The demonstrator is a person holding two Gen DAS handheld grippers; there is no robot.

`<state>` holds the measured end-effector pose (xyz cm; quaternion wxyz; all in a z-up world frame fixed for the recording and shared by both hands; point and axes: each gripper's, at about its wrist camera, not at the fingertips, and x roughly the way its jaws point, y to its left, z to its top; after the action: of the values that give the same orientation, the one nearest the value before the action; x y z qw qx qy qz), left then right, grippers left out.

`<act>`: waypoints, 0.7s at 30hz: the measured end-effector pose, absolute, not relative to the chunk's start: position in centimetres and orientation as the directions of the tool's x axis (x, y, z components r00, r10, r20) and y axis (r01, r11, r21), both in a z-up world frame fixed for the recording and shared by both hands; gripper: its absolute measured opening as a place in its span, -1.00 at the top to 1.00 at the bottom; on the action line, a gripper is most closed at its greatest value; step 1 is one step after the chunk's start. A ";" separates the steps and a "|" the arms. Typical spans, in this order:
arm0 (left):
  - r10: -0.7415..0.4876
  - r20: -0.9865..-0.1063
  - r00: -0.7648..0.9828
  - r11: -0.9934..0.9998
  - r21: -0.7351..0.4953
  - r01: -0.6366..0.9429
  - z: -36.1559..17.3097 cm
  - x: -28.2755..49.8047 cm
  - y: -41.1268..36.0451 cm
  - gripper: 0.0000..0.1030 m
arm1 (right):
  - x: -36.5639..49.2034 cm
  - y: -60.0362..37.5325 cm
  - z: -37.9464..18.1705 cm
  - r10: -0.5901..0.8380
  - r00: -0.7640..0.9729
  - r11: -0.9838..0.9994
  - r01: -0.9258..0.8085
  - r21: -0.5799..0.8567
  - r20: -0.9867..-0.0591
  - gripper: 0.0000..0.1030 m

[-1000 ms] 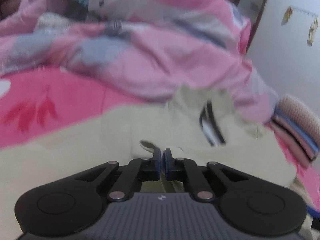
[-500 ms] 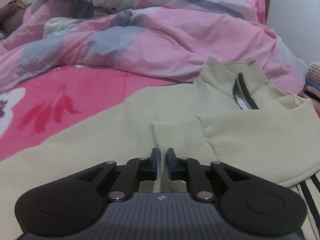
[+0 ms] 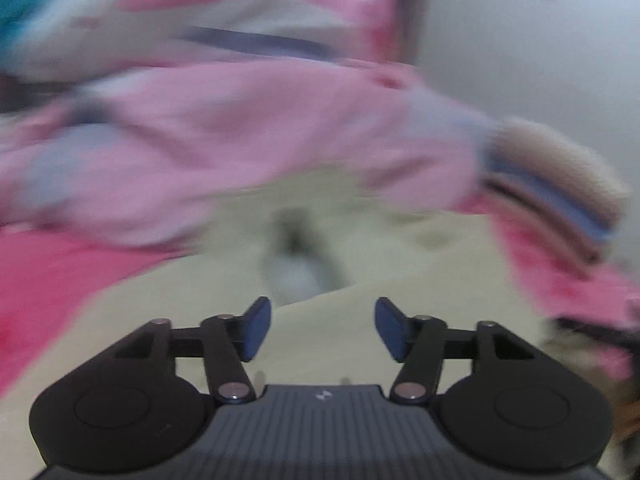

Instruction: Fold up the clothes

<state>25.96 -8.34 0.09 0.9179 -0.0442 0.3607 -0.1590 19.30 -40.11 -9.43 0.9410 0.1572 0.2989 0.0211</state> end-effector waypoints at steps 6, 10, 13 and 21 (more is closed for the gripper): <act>-0.485 -0.696 0.529 0.847 -0.224 0.483 0.3 35.2 -22.4 -0.61 | 19.1 -40.8 -10.5 0.189 0.826 0.928 0.027 0.371 -0.532 -0.03; -0.358 -0.759 0.543 0.864 -0.048 0.502 -1.6 39.1 -30.3 -0.64 | 19.2 -41.4 -11.2 0.214 0.824 0.906 0.033 0.421 -0.524 -0.04; -0.270 -0.789 0.553 0.867 0.051 0.495 -3.4 41.3 -33.7 -0.63 | 19.1 -41.9 -11.5 0.234 0.827 0.889 0.030 0.456 -0.511 -0.04; -0.205 -0.846 0.492 0.920 0.005 0.392 -6.4 44.0 -33.0 0.85 | 19.2 -41.9 -11.7 0.243 0.828 0.881 0.030 0.472 -0.505 -0.04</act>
<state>43.97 -33.01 -6.39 0.8582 0.0989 0.4727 -0.1740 19.20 -41.91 -11.69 0.9263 0.2370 0.2872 0.0575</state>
